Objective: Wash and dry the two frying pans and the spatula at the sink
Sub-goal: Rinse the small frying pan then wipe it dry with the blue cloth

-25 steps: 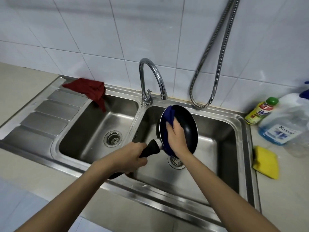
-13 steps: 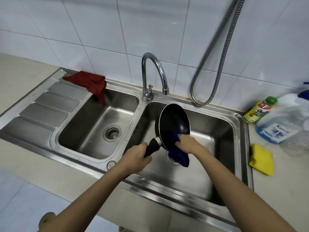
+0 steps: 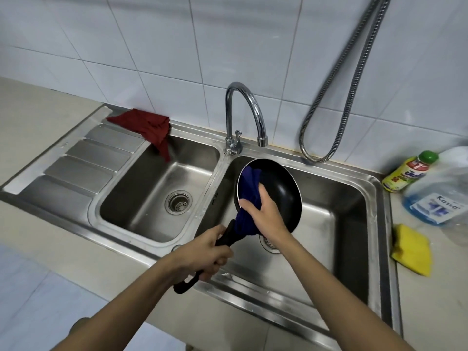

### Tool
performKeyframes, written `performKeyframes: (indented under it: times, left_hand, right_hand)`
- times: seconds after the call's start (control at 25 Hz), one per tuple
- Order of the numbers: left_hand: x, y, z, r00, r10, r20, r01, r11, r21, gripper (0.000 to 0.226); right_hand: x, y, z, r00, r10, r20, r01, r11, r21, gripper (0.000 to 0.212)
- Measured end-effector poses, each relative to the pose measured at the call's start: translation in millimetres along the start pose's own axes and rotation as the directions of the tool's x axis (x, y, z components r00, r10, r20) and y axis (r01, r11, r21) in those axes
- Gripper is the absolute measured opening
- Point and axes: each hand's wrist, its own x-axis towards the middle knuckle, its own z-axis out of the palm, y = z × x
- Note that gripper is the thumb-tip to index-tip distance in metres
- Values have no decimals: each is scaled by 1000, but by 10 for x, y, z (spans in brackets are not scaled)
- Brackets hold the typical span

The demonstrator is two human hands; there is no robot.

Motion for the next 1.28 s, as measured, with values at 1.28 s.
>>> performKeyframes:
  times: [1.28]
  left_hand:
    - [-105, 141, -220, 998, 55, -26, -57, 996, -63, 20]
  right_hand:
    - [382, 163, -505, 991, -114, 65, 83, 155, -984, 47]
